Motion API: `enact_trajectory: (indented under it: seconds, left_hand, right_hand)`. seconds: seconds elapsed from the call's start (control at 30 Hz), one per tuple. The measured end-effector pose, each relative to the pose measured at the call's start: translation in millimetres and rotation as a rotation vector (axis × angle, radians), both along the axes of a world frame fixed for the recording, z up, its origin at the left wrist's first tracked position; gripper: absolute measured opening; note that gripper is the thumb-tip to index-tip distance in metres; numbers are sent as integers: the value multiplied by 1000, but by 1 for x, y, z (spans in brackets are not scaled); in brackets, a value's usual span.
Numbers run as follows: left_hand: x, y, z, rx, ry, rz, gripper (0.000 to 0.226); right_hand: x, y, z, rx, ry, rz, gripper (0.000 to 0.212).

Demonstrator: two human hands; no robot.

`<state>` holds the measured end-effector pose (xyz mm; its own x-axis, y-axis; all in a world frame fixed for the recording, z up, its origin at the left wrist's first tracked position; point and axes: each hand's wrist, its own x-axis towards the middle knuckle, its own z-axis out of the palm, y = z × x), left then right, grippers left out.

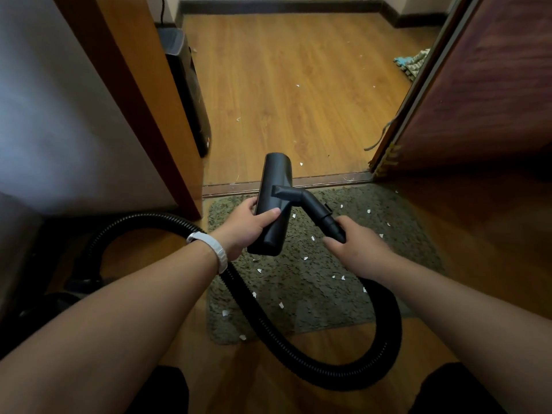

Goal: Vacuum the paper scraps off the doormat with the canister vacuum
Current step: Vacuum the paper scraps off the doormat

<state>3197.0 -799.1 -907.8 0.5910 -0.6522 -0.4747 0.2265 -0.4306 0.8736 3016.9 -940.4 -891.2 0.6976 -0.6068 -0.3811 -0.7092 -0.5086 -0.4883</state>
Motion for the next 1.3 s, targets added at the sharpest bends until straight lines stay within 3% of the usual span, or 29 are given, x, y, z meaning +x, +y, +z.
enact_trajectory:
  seconds: [0.07,0.17,0.27,0.4,0.6,0.73,0.9,1.1,1.3]
  left_hand:
    - [1,0,0,14,-12,13,65]
    - [2,1,3,53,-76,-22,65]
    - [7,11,16,127,-209,-203,61]
    - [23,49,31,299,-465,-392,84]
    - [52,157,42,294,-652,-286,68]
    - [63,253,37,448,-902,-311,64]
    - [60,369,19,562,-1055,-235,57]
    - [37,465,-18,787,-947,-396,88]
    - [35,479,-44,868,-943,-521,116]
  right_hand:
    - [-3,2,-4,22,40,-8,34]
    - [-6,8,-6,-31,68,-1,33]
    - [-6,10,-3,-70,37,-7,32]
    - [5,13,10,-112,-16,-4,36]
    - [50,54,22,-187,-6,176,32]
    - [93,100,29,-276,6,370,26]
    - [137,158,33,-308,-39,538,28]
    - [162,205,29,-293,-60,627,28]
    - [167,225,20,-285,-32,637,24]
